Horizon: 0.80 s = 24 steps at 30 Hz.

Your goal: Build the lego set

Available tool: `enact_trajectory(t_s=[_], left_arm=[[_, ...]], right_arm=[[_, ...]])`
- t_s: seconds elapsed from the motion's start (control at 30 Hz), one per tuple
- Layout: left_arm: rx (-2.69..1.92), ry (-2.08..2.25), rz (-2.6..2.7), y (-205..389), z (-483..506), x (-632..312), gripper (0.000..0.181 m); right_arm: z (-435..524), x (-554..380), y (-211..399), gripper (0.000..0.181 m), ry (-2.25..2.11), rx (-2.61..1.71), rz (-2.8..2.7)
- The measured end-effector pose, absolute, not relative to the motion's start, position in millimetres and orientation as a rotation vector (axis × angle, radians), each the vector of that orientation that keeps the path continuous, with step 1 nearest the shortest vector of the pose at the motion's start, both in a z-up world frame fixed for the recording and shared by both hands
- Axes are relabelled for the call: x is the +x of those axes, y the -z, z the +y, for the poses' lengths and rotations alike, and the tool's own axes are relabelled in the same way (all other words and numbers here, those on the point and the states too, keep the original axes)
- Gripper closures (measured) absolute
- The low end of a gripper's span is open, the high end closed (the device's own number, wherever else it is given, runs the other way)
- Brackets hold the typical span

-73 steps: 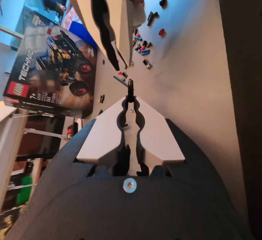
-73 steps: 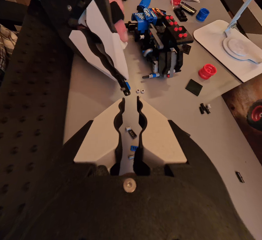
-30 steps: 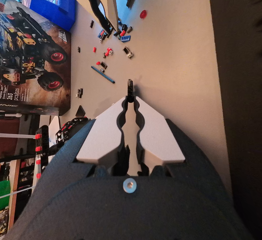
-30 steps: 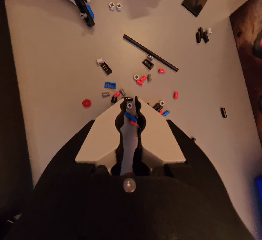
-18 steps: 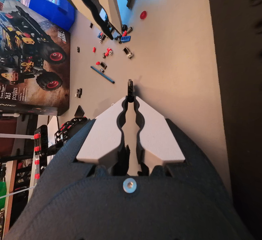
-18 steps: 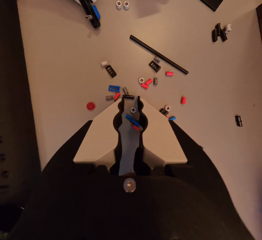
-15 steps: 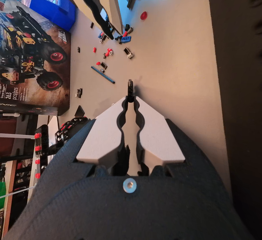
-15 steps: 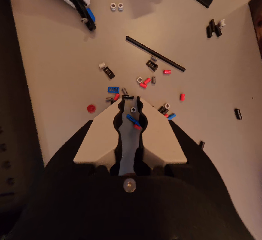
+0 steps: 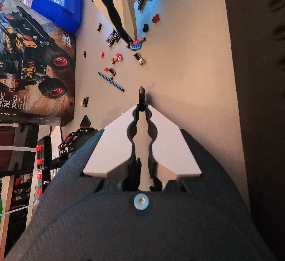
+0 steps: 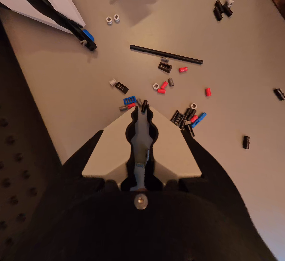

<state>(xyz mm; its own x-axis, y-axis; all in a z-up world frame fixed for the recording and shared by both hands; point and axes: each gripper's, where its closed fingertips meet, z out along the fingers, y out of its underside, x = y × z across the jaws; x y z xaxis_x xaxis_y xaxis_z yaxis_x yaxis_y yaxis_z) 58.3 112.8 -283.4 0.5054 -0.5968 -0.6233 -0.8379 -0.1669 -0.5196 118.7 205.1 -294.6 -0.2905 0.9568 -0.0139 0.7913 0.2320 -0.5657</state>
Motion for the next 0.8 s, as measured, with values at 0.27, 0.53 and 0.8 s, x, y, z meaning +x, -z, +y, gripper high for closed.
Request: enact_trajectory(t_s=[0.27,0.53,0.8], left_arm=[[-1.871,-0.339,1.186,283,114,59,0.175],[-1.844,-0.265,1.190,277,111,71,0.157],[-1.775,-0.182,1.177,259,105,84,0.145]], right_arm=[[207,119,294,0.179,-0.668,-1.568,-2.127],[191,116,271,0.179,-0.755,-1.445,-2.082],[144,108,247,0.179,-0.975,-1.344,-2.113]])
